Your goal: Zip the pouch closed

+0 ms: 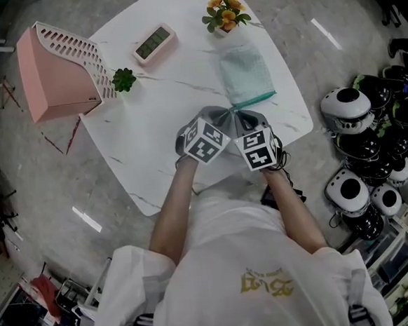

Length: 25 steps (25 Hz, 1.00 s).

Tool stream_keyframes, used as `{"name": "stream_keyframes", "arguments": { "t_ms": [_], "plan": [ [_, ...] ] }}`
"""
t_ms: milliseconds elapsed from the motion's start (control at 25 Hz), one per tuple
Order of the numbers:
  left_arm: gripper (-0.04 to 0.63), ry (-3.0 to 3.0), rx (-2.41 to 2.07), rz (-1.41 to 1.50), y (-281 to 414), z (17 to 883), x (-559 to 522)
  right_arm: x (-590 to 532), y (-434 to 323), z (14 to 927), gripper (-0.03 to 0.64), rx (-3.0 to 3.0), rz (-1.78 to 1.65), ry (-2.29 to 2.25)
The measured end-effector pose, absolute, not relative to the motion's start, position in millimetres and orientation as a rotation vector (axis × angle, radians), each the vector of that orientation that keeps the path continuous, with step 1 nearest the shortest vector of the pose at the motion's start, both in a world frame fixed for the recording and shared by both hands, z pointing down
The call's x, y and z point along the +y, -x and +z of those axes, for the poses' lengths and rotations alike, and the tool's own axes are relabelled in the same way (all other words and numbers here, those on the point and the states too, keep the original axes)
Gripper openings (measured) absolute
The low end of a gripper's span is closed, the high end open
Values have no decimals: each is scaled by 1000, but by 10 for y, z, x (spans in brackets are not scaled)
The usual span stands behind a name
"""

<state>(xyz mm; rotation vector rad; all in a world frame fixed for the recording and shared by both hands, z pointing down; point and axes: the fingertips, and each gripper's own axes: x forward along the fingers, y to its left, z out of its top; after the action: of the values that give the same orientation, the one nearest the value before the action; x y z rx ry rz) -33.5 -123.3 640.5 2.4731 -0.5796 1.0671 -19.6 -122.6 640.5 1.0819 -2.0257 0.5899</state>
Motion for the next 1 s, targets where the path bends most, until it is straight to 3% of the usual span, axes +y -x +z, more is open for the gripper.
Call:
{"name": "stream_keyframes", "arguments": {
  "t_ms": [1000],
  "plan": [
    [37, -2411, -669, 1028, 559, 6393, -1284, -1321, -9, 6400, 15, -1985, 563, -1108]
  ]
}}
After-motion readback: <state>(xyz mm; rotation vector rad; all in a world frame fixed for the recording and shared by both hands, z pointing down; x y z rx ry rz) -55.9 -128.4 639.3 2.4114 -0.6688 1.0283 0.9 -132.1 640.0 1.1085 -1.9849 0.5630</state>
